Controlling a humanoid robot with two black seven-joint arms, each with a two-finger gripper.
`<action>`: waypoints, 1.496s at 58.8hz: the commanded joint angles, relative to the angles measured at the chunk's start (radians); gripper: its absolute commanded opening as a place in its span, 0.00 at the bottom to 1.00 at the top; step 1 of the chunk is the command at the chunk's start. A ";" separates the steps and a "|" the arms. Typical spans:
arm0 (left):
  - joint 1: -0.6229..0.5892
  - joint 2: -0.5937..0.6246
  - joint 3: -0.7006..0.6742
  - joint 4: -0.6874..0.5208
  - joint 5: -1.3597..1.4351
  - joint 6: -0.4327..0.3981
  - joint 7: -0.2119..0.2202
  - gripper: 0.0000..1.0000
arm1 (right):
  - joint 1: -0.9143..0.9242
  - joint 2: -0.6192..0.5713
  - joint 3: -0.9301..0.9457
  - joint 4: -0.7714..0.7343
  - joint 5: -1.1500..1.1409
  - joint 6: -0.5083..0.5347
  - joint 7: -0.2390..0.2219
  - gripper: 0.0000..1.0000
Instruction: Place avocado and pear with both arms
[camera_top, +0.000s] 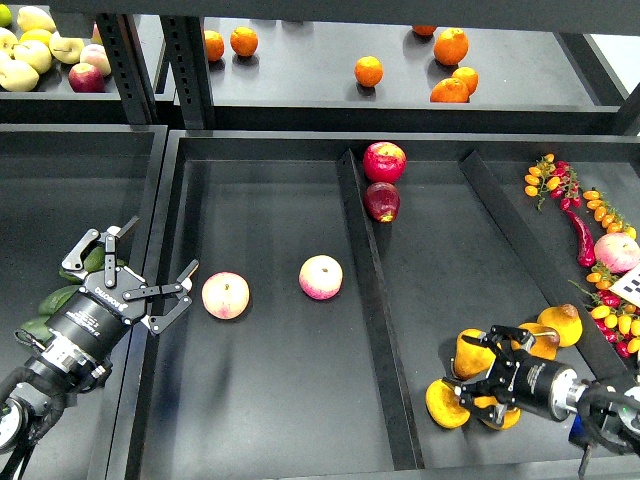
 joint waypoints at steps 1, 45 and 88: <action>0.015 0.000 -0.001 0.001 0.000 0.000 -0.002 1.00 | 0.023 0.078 0.075 -0.011 -0.002 -0.010 0.000 0.90; 0.053 0.000 -0.012 0.042 -0.091 0.000 -0.051 1.00 | -0.125 0.513 0.477 -0.224 -0.008 0.335 0.000 0.99; 0.134 0.000 -0.041 0.224 -0.267 0.000 -0.053 1.00 | -0.421 0.513 0.455 -0.166 0.010 0.483 0.171 0.99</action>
